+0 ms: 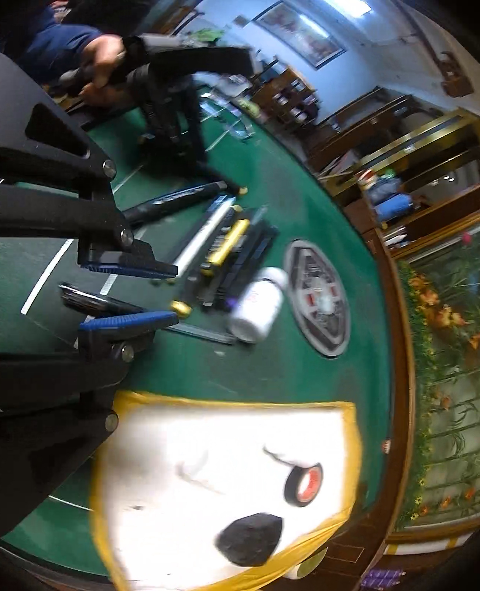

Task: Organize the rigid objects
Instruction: 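Grasp a black marker with the left tool while the right tool grasps a clear pen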

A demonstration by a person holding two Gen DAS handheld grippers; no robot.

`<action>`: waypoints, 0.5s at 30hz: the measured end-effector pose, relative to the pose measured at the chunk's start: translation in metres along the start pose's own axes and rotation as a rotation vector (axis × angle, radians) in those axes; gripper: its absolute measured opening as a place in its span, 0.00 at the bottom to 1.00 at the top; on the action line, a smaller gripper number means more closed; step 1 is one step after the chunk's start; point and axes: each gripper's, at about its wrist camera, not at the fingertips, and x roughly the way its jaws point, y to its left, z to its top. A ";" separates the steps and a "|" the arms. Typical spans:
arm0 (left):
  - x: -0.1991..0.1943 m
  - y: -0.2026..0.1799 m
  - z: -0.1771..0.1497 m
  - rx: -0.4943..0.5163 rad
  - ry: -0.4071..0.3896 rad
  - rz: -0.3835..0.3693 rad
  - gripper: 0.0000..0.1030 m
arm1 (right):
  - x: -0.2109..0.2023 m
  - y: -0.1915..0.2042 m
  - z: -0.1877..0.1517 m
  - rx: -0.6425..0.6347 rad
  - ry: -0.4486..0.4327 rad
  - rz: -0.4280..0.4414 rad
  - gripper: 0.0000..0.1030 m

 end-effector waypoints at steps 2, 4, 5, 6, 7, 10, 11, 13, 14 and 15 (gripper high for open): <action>0.000 0.000 0.000 0.005 -0.002 -0.006 0.31 | 0.004 0.009 -0.007 -0.030 0.030 -0.033 0.18; 0.000 0.000 -0.001 0.013 -0.003 -0.005 0.31 | 0.010 0.014 -0.010 -0.039 0.060 -0.071 0.18; 0.000 -0.001 -0.001 0.021 -0.003 -0.004 0.31 | 0.013 0.015 -0.011 -0.049 0.072 -0.100 0.18; 0.000 -0.001 -0.001 0.024 -0.003 -0.008 0.32 | 0.016 0.015 -0.014 -0.062 0.081 -0.128 0.18; 0.000 0.000 -0.001 0.023 -0.004 -0.012 0.32 | 0.022 0.017 -0.016 -0.079 0.097 -0.161 0.18; -0.001 -0.002 -0.002 0.035 -0.007 -0.005 0.32 | 0.026 0.020 -0.022 -0.119 0.086 -0.215 0.14; -0.001 -0.002 -0.002 0.033 -0.010 -0.005 0.32 | 0.026 0.020 -0.023 -0.118 0.087 -0.225 0.14; -0.001 -0.001 -0.003 0.024 -0.018 -0.013 0.29 | 0.024 0.016 -0.023 -0.093 0.083 -0.208 0.12; -0.002 0.000 -0.004 0.022 -0.021 -0.024 0.18 | 0.022 0.014 -0.022 -0.079 0.080 -0.193 0.11; -0.003 0.002 -0.005 0.016 -0.026 -0.034 0.14 | 0.020 0.011 -0.023 -0.060 0.076 -0.178 0.09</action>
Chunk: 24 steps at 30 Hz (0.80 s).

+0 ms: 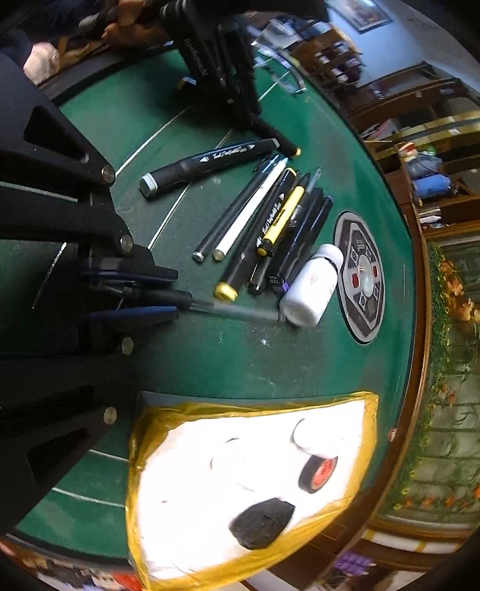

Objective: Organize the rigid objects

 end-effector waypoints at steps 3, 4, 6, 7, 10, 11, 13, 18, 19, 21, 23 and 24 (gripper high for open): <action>-0.002 0.007 0.000 -0.037 -0.004 -0.035 0.14 | -0.005 -0.008 -0.003 0.048 -0.011 0.053 0.09; -0.002 0.008 0.000 -0.049 -0.003 -0.042 0.14 | -0.007 -0.010 -0.003 0.057 -0.014 0.061 0.09; -0.002 0.009 0.000 -0.060 0.001 -0.048 0.14 | -0.010 -0.011 -0.004 0.072 -0.021 0.081 0.09; -0.003 0.009 0.000 -0.059 0.001 -0.050 0.14 | -0.012 -0.012 -0.004 0.076 -0.021 0.097 0.09; -0.008 0.010 0.001 -0.067 -0.011 -0.055 0.14 | -0.021 -0.008 -0.004 0.076 -0.047 0.125 0.09; -0.010 0.010 0.002 -0.067 -0.016 -0.054 0.14 | -0.023 -0.007 -0.003 0.075 -0.053 0.129 0.09; -0.013 0.011 0.003 -0.072 -0.023 -0.053 0.14 | -0.027 -0.008 -0.002 0.081 -0.067 0.142 0.09; -0.021 0.008 0.006 -0.069 -0.042 -0.064 0.14 | -0.036 -0.012 0.000 0.100 -0.102 0.184 0.09; -0.022 0.007 0.007 -0.069 -0.044 -0.065 0.14 | -0.037 -0.011 0.001 0.099 -0.105 0.185 0.09; -0.024 0.006 0.009 -0.070 -0.047 -0.074 0.14 | -0.038 -0.011 0.002 0.101 -0.109 0.193 0.09; -0.026 0.006 0.010 -0.072 -0.047 -0.085 0.14 | -0.039 -0.012 0.002 0.109 -0.113 0.207 0.09; -0.027 0.005 0.011 -0.075 -0.047 -0.090 0.14 | -0.041 -0.014 0.003 0.113 -0.118 0.214 0.09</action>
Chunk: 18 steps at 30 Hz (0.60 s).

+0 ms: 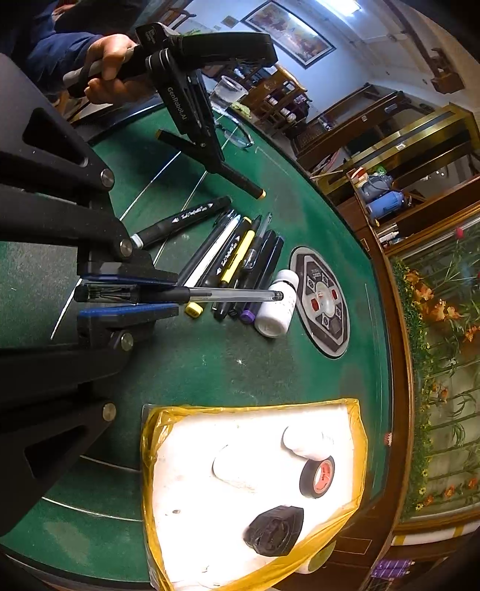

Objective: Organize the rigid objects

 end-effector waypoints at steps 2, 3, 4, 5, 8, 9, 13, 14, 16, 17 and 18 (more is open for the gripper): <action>-0.002 -0.003 0.001 0.003 -0.002 -0.006 0.14 | -0.005 -0.004 0.003 0.010 -0.018 0.006 0.09; -0.002 -0.005 0.002 0.006 -0.003 -0.010 0.14 | -0.009 -0.007 0.005 0.018 -0.029 0.005 0.09; -0.003 -0.009 0.004 0.011 -0.004 -0.019 0.14 | -0.014 -0.011 0.007 0.028 -0.044 0.003 0.09; -0.004 -0.011 0.004 0.015 -0.004 -0.025 0.14 | -0.017 -0.014 0.009 0.034 -0.054 0.000 0.09; -0.006 -0.025 0.009 0.033 -0.005 -0.052 0.14 | -0.028 -0.029 0.012 0.069 -0.085 -0.014 0.09; -0.006 -0.030 0.011 0.041 -0.004 -0.063 0.14 | -0.030 -0.033 0.013 0.081 -0.092 -0.018 0.09; -0.008 -0.053 0.019 0.072 0.002 -0.102 0.14 | -0.041 -0.055 0.013 0.133 -0.123 -0.035 0.09; -0.008 -0.059 0.021 0.078 0.004 -0.116 0.14 | -0.044 -0.061 0.013 0.144 -0.130 -0.041 0.09; -0.008 -0.076 0.029 0.098 0.006 -0.148 0.14 | -0.048 -0.070 0.014 0.162 -0.141 -0.053 0.09; -0.008 -0.084 0.032 0.109 0.008 -0.161 0.14 | -0.049 -0.075 0.014 0.173 -0.146 -0.059 0.09; -0.007 -0.096 0.037 0.125 0.009 -0.182 0.14 | -0.049 -0.080 0.015 0.183 -0.150 -0.065 0.09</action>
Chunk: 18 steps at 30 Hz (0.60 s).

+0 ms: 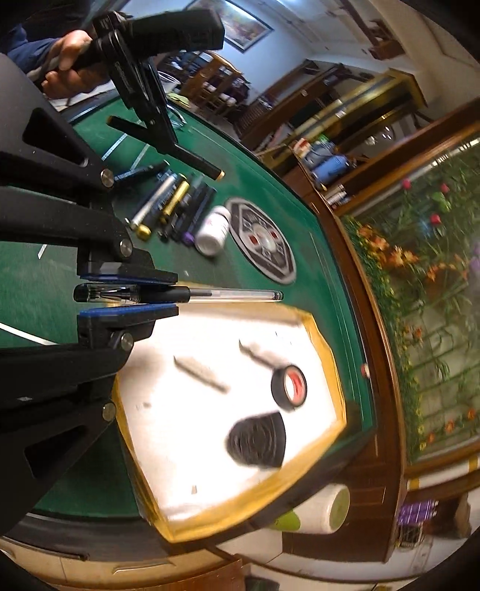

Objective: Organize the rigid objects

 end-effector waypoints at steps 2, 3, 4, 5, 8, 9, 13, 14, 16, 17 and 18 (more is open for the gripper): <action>0.006 -0.019 0.010 0.026 0.003 -0.028 0.14 | 0.001 -0.010 0.006 0.021 -0.003 -0.027 0.09; 0.009 -0.025 0.014 0.034 0.006 -0.038 0.14 | 0.002 -0.015 0.009 0.031 -0.008 -0.039 0.09; 0.013 -0.036 0.020 0.044 0.011 -0.053 0.14 | 0.003 -0.020 0.012 0.040 -0.012 -0.048 0.09; 0.017 -0.044 0.024 0.054 0.013 -0.063 0.14 | 0.003 -0.025 0.015 0.048 -0.013 -0.056 0.09; 0.032 -0.071 0.038 0.078 0.028 -0.098 0.14 | 0.009 -0.042 0.025 0.082 -0.019 -0.087 0.09; 0.042 -0.081 0.044 0.084 0.037 -0.120 0.14 | 0.013 -0.046 0.027 0.093 -0.015 -0.094 0.09; 0.073 -0.101 0.055 0.089 0.074 -0.125 0.14 | 0.027 -0.063 0.029 0.140 -0.003 -0.091 0.09; 0.080 -0.102 0.056 0.083 0.082 -0.119 0.14 | 0.030 -0.067 0.029 0.146 0.001 -0.087 0.09; 0.097 -0.104 0.057 0.067 0.110 -0.106 0.14 | 0.031 -0.069 0.029 0.141 0.001 -0.086 0.09; 0.102 -0.104 0.056 0.058 0.117 -0.107 0.14 | 0.032 -0.070 0.030 0.136 -0.002 -0.093 0.09; 0.107 -0.105 0.056 0.054 0.126 -0.104 0.14 | 0.033 -0.068 0.030 0.132 -0.002 -0.096 0.09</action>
